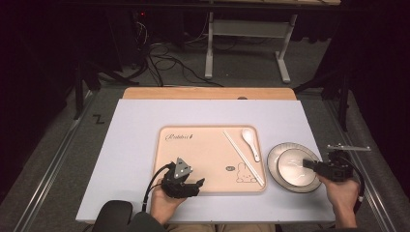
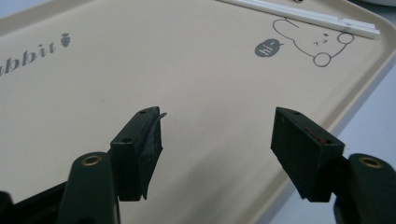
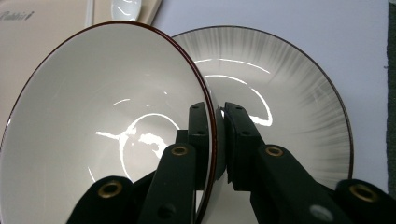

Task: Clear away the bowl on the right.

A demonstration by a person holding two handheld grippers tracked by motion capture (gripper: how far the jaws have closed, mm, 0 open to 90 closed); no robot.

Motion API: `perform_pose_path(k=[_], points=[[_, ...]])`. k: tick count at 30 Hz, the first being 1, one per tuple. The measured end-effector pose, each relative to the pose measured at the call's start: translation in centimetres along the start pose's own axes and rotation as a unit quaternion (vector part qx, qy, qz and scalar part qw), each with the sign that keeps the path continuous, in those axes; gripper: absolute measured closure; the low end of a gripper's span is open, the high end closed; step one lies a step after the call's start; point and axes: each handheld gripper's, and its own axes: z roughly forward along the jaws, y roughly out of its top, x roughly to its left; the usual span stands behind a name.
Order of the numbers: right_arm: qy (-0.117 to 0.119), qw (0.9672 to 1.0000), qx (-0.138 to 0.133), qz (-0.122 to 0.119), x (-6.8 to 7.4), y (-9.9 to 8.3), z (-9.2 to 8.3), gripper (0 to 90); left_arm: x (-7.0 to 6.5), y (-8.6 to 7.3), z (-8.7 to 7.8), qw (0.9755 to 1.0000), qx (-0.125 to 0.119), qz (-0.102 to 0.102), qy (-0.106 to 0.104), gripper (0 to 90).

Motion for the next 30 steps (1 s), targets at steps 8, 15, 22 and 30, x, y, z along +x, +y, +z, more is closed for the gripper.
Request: perform_pose_path(k=[8,15,22,30], points=[[0.004,0.9999,-0.012,-0.006,0.8,-0.6,-1.0,83.7,-0.4,0.3,1.1,0.9999,-0.001,0.004,-0.011,33.9],[0.004,0.9998,-0.019,0.007,1.0,-1.5,-1.9,83.7,-0.6,0.5,1.9,0.9998,0.000,-0.003,-0.019,34.1],[-0.001,0.9997,-0.025,0.003,1.6,-2.2,-3.2,83.6,-1.0,0.4,2.4,0.9994,0.012,0.001,-0.033,34.0],[0.004,0.9997,-0.023,0.006,2.1,-3.0,-3.7,83.6,-1.5,0.3,3.3,0.9988,0.022,0.000,-0.043,33.7]])
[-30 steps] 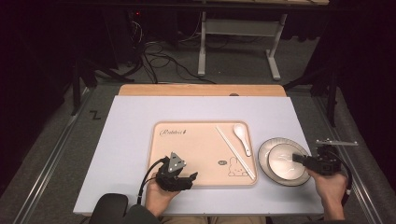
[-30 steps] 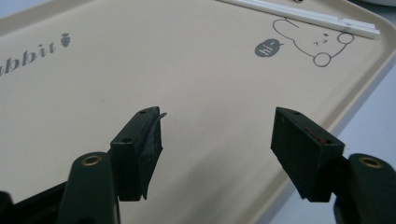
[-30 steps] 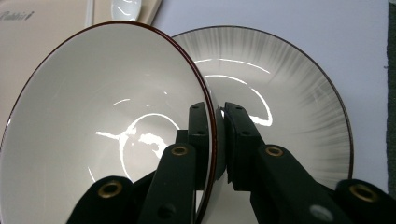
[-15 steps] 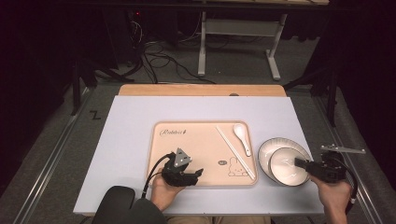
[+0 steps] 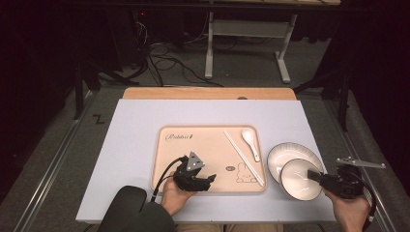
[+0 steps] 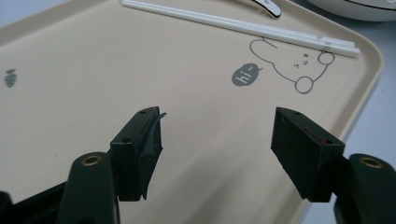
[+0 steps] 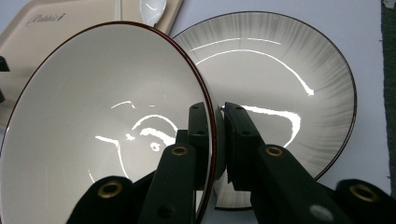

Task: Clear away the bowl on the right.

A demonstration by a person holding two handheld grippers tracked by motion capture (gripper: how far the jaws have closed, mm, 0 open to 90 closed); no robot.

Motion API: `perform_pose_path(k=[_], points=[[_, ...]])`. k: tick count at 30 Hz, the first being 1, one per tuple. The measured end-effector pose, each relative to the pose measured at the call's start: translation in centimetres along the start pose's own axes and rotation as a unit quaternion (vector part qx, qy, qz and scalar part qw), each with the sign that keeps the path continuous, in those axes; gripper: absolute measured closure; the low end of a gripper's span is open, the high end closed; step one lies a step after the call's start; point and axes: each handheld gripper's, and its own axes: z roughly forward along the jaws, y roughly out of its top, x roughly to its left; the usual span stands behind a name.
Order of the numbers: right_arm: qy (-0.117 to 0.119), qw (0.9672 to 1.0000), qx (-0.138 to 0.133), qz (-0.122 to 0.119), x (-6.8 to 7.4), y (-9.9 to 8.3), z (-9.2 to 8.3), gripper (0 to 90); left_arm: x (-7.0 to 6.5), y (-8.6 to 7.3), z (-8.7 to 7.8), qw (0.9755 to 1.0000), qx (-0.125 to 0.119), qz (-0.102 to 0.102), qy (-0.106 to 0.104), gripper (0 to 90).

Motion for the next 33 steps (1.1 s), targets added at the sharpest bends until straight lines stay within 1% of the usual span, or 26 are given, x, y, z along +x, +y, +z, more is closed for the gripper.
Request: perform_pose_path(k=[2,4,6,9,11,12,15,19,21,24,27,29,30,32,33], points=[[0.000,1.0000,-0.002,0.000,0.1,-0.1,-0.2,83.6,-0.2,-0.1,0.2,0.9999,0.006,0.008,0.000,33.5],[0.001,1.0000,-0.005,-0.003,0.4,-0.2,-0.4,83.6,-0.3,-0.1,0.2,0.9999,0.006,0.010,-0.004,33.5],[0.006,1.0000,-0.005,0.000,0.8,-0.2,-0.5,83.6,-0.4,-0.2,0.1,0.9999,0.007,0.013,-0.004,33.5],[0.011,0.9998,-0.007,-0.012,1.4,-0.1,-0.6,83.6,-0.4,-0.1,0.0,0.9999,0.004,0.011,-0.007,33.5],[0.014,0.9998,-0.005,-0.015,1.8,0.1,-0.5,83.6,-0.4,-0.1,0.0,0.9999,0.006,0.012,-0.004,33.5],[0.018,0.9996,-0.005,-0.021,2.0,0.1,-0.3,83.6,-0.3,-0.1,0.1,0.9999,0.006,0.011,-0.004,33.6],[0.030,0.9993,0.002,-0.022,2.3,0.1,0.3,83.6,-0.4,-0.2,0.2,0.9999,0.008,0.013,-0.005,33.7],[0.032,0.9989,0.014,-0.032,2.7,0.1,1.0,83.6,-0.4,-0.1,0.0,0.9998,0.007,0.018,-0.004,33.9],[0.032,0.9988,0.014,-0.034,2.9,0.2,1.1,83.6,-0.4,-0.1,-0.2,0.9997,0.005,0.022,-0.004,33.8],[0.035,0.9985,0.011,-0.041,3.2,0.5,0.9,83.6,-0.4,-0.1,-0.1,0.9997,0.005,0.022,-0.003,33.9],[0.040,0.9983,0.009,-0.042,3.5,0.6,1.0,83.6,-0.4,-0.1,-0.2,0.9997,0.005,0.025,-0.002,33.8],[0.036,0.9980,0.007,-0.052,3.8,0.8,1.0,83.6,-0.4,-0.1,-0.4,0.9996,0.003,0.029,0.001,34.8],[0.035,0.9977,0.006,-0.057,4.2,1.0,1.0,83.6,-0.3,-0.1,-0.5,0.9996,0.004,0.030,0.001,35.3],[0.041,0.9974,0.007,-0.059,4.4,1.2,1.0,83.6,-0.1,0.2,-0.6,0.9999,0.006,0.013,-0.005,35.5],[0.044,0.9972,0.007,-0.060,4.6,1.3,1.0,83.6,-0.1,0.3,-0.7,0.9999,0.002,0.013,-0.001,35.5]])
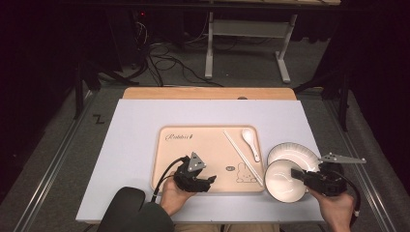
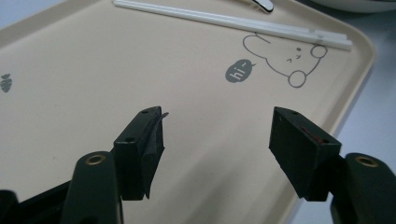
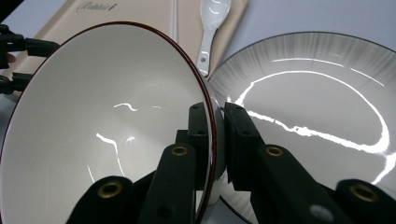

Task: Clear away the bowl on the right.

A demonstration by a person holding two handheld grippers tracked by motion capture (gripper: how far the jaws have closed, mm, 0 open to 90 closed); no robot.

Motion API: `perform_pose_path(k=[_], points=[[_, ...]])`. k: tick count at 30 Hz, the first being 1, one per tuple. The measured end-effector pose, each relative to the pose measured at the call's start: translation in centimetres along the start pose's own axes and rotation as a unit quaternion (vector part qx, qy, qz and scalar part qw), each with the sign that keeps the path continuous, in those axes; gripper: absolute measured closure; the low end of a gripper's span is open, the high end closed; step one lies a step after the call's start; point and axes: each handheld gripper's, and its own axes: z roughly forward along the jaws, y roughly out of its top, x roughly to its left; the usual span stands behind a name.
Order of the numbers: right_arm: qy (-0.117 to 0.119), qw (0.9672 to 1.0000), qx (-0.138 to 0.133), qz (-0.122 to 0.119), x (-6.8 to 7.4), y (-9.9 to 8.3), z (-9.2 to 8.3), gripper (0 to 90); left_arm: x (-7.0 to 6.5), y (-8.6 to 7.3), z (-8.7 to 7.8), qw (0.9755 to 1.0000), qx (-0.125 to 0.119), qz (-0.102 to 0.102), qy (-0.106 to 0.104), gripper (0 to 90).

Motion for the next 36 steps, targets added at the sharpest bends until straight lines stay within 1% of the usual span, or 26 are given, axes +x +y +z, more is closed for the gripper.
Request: perform_pose_path(k=[1,4,5,7,9,11,13,16,17,18,20,23,26,28,29,31,32,36], points=[[0.004,1.0000,0.000,-0.004,0.0,0.1,0.2,83.6,0.1,0.0,-0.2,1.0000,-0.003,0.002,0.004,35.5],[0.009,0.9999,0.010,-0.007,0.2,0.4,1.0,83.6,0.3,0.0,-0.9,1.0000,-0.007,-0.001,0.006,35.5],[0.012,0.9998,0.014,-0.007,0.3,0.6,1.4,83.6,0.4,0.1,-1.1,0.9999,-0.008,-0.005,0.007,35.5],[0.014,0.9997,0.017,-0.014,0.5,0.9,2.1,83.6,0.6,0.2,-1.3,0.9998,-0.011,-0.012,0.008,35.4],[0.011,0.9995,0.019,-0.022,0.8,1.2,2.3,83.6,0.7,0.2,-1.5,0.9998,-0.014,-0.007,0.012,35.3],[0.019,0.9993,0.020,-0.025,1.0,1.6,2.7,83.6,0.7,0.2,-1.6,0.9996,-0.020,-0.010,0.016,35.5],[0.023,0.9989,0.021,-0.034,1.2,2.0,3.1,83.6,0.7,0.2,-1.6,0.9995,-0.022,-0.009,0.019,35.4],[0.035,0.9982,0.024,-0.043,1.5,2.5,3.8,83.6,0.9,0.0,-1.8,0.9994,-0.022,-0.007,0.027,35.3],[0.040,0.9979,0.025,-0.044,1.6,2.6,4.1,83.6,0.9,-0.1,-2.0,0.9993,-0.021,-0.001,0.031,35.2],[0.044,0.9976,0.027,-0.045,1.8,2.8,4.4,83.6,1.0,-0.1,-2.2,0.9991,-0.025,0.000,0.034,35.2],[0.047,0.9970,0.032,-0.053,2.2,3.0,4.9,83.6,1.1,0.1,-2.6,0.9988,-0.031,-0.006,0.037,35.2],[0.052,0.9959,0.039,-0.063,2.5,3.2,5.3,83.6,1.5,0.0,-3.0,0.9981,-0.036,-0.007,0.049,35.0],[0.057,0.9958,0.039,-0.061,2.6,3.6,5.6,83.6,1.7,0.1,-3.3,0.9977,-0.041,-0.013,0.052,35.0],[0.059,0.9954,0.038,-0.065,2.9,4.1,5.9,83.6,1.8,0.2,-3.4,0.9973,-0.044,-0.018,0.055,34.9],[0.061,0.9951,0.039,-0.068,3.0,4.4,6.0,83.6,1.9,0.2,-3.5,0.9973,-0.044,-0.017,0.057,34.9],[0.065,0.9946,0.040,-0.070,3.3,4.9,6.6,83.6,2.0,0.2,-3.8,0.9966,-0.049,-0.023,0.062,34.8],[0.066,0.9943,0.041,-0.072,3.5,5.2,6.9,83.6,2.1,0.2,-4.0,0.9965,-0.049,-0.021,0.065,34.8],[0.064,0.9931,0.054,-0.081,4.1,6.3,8.1,83.6,2.5,0.4,-4.5,0.9954,-0.057,-0.024,0.074,34.8]])
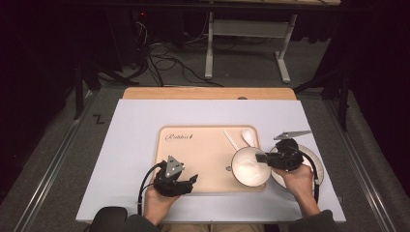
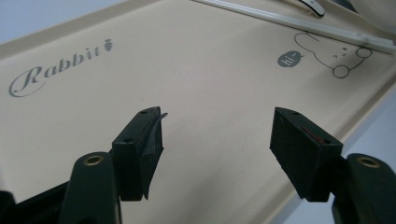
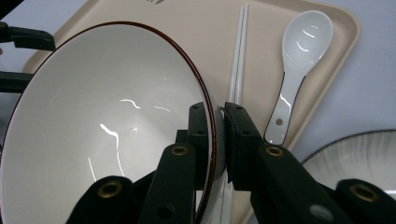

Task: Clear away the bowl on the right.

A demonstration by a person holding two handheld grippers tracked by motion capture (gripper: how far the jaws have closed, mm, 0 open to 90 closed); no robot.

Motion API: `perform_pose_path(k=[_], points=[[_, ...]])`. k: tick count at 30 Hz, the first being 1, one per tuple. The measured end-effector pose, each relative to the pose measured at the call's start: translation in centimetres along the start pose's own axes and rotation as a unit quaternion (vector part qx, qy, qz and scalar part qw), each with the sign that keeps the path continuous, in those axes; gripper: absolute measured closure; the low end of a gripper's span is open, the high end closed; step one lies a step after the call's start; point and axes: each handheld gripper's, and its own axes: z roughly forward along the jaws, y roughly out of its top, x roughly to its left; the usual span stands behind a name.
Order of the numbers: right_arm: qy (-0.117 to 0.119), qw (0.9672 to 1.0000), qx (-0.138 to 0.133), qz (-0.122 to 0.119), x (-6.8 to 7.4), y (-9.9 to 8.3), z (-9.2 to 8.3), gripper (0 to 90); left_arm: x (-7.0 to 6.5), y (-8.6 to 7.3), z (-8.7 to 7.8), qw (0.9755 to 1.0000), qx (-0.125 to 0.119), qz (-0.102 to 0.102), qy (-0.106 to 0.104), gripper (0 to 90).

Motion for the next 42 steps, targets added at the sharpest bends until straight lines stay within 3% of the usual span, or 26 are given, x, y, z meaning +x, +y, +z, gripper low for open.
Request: perform_pose_path(k=[6,15,25,42], points=[[0.004,0.9999,0.012,0.006,-0.2,1.9,2.2,83.5,0.6,0.3,-0.5,0.9998,-0.010,-0.010,0.012,34.7],[0.004,0.9996,0.023,0.018,-0.3,3.8,5.7,83.5,1.0,0.2,-0.9,0.9996,-0.011,-0.005,0.026,34.7],[-0.009,0.9991,0.037,0.018,0.2,6.0,8.6,83.5,1.3,0.3,-1.5,0.9991,-0.022,-0.010,0.036,34.8],[-0.020,0.9976,0.057,0.034,-0.6,7.2,11.9,83.4,1.6,-0.1,-2.5,0.9983,-0.028,-0.013,0.050,34.8]])
